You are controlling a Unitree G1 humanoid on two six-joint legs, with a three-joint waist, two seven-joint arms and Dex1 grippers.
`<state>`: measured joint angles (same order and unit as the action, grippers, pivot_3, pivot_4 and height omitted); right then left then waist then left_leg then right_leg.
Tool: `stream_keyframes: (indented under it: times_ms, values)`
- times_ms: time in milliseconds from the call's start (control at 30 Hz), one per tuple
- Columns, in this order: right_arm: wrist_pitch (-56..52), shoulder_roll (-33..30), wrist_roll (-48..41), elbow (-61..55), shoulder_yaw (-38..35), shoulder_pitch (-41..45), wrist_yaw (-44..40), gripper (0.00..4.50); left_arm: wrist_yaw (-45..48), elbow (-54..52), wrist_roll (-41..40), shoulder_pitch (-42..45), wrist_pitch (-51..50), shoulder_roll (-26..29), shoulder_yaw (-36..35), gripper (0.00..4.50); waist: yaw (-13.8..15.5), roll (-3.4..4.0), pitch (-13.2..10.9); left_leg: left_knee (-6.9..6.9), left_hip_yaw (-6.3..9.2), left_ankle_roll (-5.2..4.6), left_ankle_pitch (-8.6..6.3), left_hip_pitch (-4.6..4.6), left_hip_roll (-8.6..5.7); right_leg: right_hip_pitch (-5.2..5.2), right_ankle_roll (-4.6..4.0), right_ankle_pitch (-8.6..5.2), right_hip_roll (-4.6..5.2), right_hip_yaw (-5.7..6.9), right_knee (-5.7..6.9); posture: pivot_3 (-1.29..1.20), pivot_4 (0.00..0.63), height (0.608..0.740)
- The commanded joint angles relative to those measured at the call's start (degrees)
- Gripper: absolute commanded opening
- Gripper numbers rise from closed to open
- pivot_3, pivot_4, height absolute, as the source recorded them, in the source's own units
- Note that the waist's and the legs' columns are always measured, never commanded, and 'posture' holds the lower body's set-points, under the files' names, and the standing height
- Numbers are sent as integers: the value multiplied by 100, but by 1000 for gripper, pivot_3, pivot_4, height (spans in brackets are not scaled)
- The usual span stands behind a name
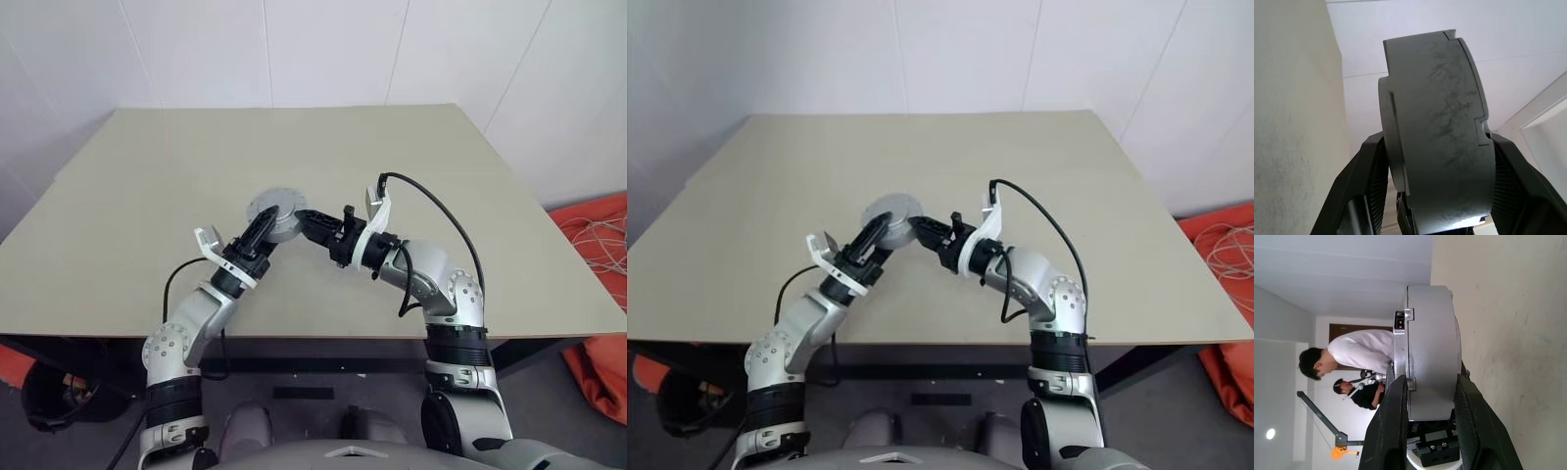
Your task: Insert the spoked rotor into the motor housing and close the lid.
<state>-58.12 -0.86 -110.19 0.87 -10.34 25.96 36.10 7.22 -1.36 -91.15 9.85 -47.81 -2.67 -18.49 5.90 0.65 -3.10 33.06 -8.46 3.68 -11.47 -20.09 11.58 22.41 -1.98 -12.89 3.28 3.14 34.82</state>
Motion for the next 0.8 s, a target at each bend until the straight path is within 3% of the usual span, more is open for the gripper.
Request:
stream_keyframes:
  times_ms: [33, 367, 600, 800]
  values:
    - [138, 19, -281, -450, -39, 109, -290, 1126, 39, -237, -113, 32, 196, -7, -80, 2304, 0, 0, 0, 0, 0, 0, 0, 0, 0, 0, 0, 0, 0, 0, 0, 0, 0, 740]
    - [610, -448, 70, -244, 89, -39, -171, 4499, 111, -268, 51, 25, 478, -5, -95, 2136, 8, -4, 2, 4, 1, -1, -1, -1, -1, -2, 2, 1, 0, 0, -1, 0, 0, 740]
    - [838, -753, 985, -72, 101, -251, -414, 4500, -248, -144, 982, 228, 1415, -29, -308, 2136, 3, -6, 2, 13, 1, -1, -1, -4, 0, -3, 10, 6, 0, 0, -1, 0, 0, 740]
    - [681, -808, 1147, -82, 139, -386, -622, 4500, -744, 132, 1655, 514, 2216, -97, -620, 2136, -13, -11, 2, 17, 1, -7, -4, -8, -2, -2, 14, 8, 0, 0, -3, 0, 0, 740]
